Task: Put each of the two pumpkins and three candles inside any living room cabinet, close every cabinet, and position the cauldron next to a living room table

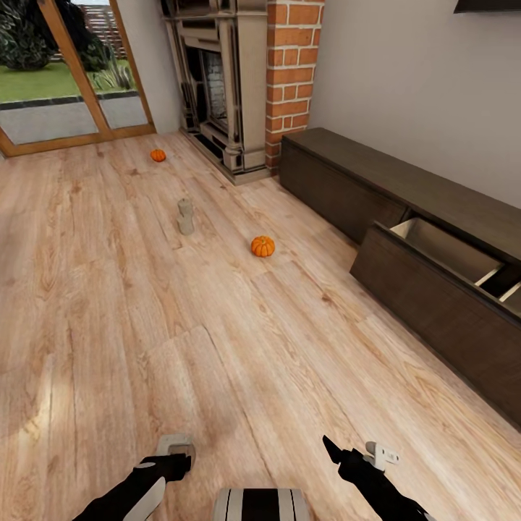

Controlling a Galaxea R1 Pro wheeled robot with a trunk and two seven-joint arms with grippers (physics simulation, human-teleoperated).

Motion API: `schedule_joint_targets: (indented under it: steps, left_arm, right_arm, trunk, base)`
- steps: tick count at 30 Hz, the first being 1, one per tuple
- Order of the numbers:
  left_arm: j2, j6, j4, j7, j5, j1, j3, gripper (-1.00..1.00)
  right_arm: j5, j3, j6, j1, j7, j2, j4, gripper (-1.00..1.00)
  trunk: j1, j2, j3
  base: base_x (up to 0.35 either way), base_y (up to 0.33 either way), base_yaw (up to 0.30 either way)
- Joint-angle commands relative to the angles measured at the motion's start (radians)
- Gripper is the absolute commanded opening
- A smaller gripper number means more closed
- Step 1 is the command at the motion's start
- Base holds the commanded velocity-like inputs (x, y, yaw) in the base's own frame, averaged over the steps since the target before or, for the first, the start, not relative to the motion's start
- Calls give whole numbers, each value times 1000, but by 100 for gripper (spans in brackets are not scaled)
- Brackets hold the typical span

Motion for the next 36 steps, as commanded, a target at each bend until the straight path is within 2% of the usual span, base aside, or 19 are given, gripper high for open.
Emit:
schedule_joint_targets:
  steps: [1,24,25,36]
  left_arm:
    - [2,3,-3,9,8,-1,-9,100]
    - [2,3,-3,9,9,-1,-7,100]
    - [2,3,-3,9,9,-1,-7,-100]
    - [2,3,-3,9,9,-1,-7,-100]
  right_arm:
    - [-9,-2,7,0,3,0,-1,100]
    - [-9,0,7,0,3,1,4,100]
    - [-9,0,7,0,3,1,4,100]
    - [-9,0,7,0,3,1,4,100]
  trunk:
    - [0,0,-1]
    - [0,0,-1]
    - [0,0,-1]
    - [0,0,-1]
  base:
    - [1,0,0]
    - [43,18,0]
    - [0,0,0]
    - [0,0,0]
